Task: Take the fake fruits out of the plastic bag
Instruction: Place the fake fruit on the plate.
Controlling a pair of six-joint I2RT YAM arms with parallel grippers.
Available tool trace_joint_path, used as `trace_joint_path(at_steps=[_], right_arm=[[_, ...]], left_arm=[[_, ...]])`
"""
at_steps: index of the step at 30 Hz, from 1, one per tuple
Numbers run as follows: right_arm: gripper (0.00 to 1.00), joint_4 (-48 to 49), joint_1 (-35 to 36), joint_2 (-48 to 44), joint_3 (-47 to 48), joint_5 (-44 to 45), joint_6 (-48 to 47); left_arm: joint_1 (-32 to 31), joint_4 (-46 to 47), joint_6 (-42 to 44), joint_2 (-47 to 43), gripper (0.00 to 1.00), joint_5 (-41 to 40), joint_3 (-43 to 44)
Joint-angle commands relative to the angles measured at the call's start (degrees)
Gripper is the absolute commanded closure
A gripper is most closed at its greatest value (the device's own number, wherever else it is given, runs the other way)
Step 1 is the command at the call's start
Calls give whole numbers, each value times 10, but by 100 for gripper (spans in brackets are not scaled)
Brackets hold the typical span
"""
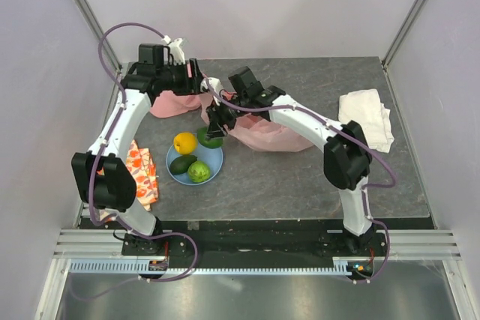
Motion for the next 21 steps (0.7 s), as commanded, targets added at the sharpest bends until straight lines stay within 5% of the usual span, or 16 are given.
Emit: trace_joint_path(at_steps=[1,17,20,21], right_arm=[[57,48,14,61,62,30,39],[55,59,41,169,98,147,79],[55,68,39,152,67,137,92],[56,68,38,146,57,137,95]], left_arm=[[7,10,-10,-51,33,7,20],[20,21,-26,-103,26,-24,3],[16,-1,24,-104,28,-169,26],[3,-12,66,-93,28,-289,35]])
